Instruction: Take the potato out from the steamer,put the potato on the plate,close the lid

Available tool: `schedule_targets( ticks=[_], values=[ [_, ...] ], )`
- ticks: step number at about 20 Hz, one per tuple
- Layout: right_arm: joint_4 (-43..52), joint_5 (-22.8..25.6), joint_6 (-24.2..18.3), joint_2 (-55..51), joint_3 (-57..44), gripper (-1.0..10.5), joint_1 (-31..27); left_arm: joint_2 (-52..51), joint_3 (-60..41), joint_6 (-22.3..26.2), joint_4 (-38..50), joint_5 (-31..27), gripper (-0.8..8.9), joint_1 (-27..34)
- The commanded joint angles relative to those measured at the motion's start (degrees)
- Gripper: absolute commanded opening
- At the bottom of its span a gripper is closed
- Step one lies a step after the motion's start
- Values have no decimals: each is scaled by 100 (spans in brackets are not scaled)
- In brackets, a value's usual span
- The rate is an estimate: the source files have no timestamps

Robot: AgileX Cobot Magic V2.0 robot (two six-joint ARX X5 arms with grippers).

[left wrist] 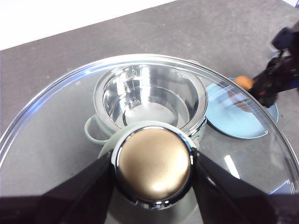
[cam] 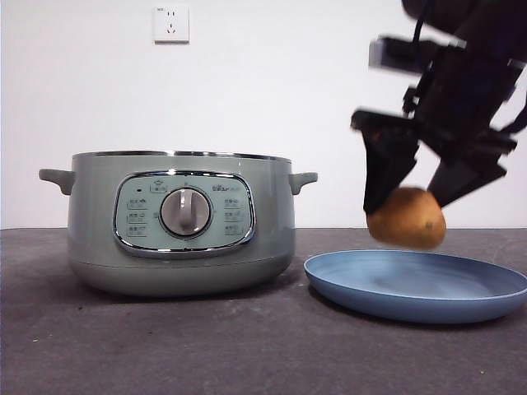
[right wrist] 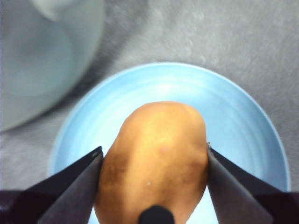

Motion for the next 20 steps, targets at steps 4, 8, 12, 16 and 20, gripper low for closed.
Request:
schedule_targets(
  ticks=[4, 8, 12, 16, 20],
  values=[
    [229, -9, 35, 798, -59, -17, -57, -66, 94, 70, 201, 31, -13, 7],
    [131, -9, 68, 857, -59, -14, -72, -66, 94, 70, 208, 31, -13, 7],
    [-101, -4, 79, 850, -57, 442, -114, 109, 94, 94, 282, 33, -13, 7],
    [-92, 17, 72, 684, -57, 636, -149, 549, 94, 186, 610, 334, -13, 4],
    [-107, 17, 72, 120, -55, 635, -229, 1185, 94, 273, 1154, 470, -13, -9]
  ],
)
